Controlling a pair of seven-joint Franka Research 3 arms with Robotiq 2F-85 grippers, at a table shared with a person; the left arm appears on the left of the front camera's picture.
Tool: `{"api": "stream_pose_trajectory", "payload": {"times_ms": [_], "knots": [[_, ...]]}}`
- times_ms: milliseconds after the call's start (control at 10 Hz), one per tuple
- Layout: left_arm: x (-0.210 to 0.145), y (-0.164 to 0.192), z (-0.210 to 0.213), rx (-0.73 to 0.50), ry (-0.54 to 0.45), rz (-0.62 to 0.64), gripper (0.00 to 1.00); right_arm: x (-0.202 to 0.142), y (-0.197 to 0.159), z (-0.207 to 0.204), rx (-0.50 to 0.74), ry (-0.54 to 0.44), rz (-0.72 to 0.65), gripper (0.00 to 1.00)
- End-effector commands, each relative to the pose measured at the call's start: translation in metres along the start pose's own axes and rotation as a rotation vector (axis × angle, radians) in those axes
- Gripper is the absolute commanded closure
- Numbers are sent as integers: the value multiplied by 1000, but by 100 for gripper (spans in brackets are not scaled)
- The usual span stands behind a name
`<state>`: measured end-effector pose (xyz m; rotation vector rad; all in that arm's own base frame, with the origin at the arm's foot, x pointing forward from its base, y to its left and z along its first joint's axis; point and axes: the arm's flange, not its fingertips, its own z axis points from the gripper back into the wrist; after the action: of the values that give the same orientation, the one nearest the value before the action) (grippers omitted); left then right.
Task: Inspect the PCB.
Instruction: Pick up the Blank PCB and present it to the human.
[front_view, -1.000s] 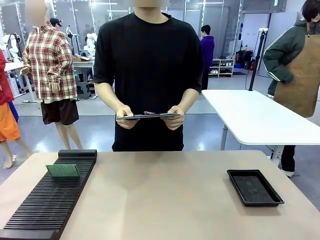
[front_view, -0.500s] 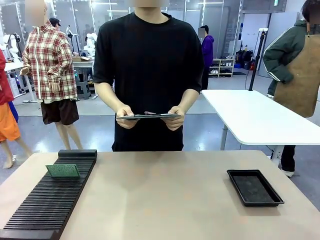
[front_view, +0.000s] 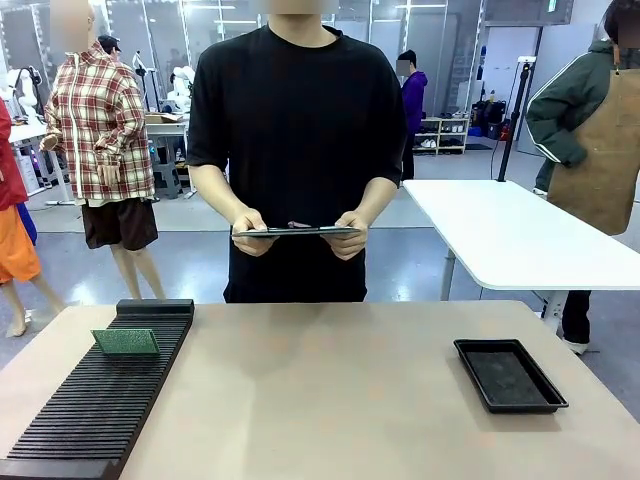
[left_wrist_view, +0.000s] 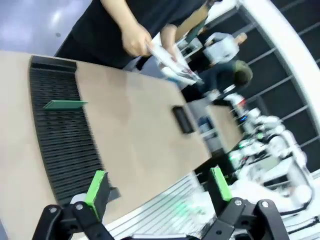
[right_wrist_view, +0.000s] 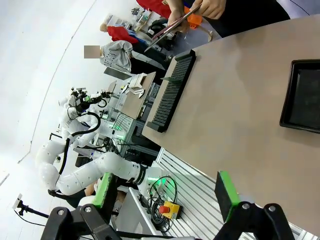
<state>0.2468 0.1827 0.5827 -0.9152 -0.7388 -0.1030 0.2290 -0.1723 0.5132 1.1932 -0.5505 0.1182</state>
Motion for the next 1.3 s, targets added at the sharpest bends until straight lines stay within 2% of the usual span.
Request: {"api": "stream_pose_trajectory", "payload": {"times_ms": [0,300,500,600,800,900,1000,1100,1200], "knots": [[44,-15,-26,176,145,-172,0,-1,0,2,5,-6,2,0],[85,-49,-113,394,459,-473,0,-1,0,2,5,-6,2,0],[92,-76,-180,548,636,-730,0,-1,0,2,5,-6,2,0],[90,-79,-207,680,676,-845,0,-1,0,2,5,-6,2,0],[77,-83,-246,670,757,-1029,0,-1,0,2,5,-6,2,0],[73,-77,-256,670,789,-1070,0,-1,0,2,5,-6,2,0],[73,-72,-258,682,787,-1051,0,-1,0,2,5,-6,2,0],[72,-73,-256,630,783,-1032,0,-1,0,2,5,-6,2,0],[72,-86,-265,658,823,-1069,0,-1,0,2,5,-6,2,0]]}}
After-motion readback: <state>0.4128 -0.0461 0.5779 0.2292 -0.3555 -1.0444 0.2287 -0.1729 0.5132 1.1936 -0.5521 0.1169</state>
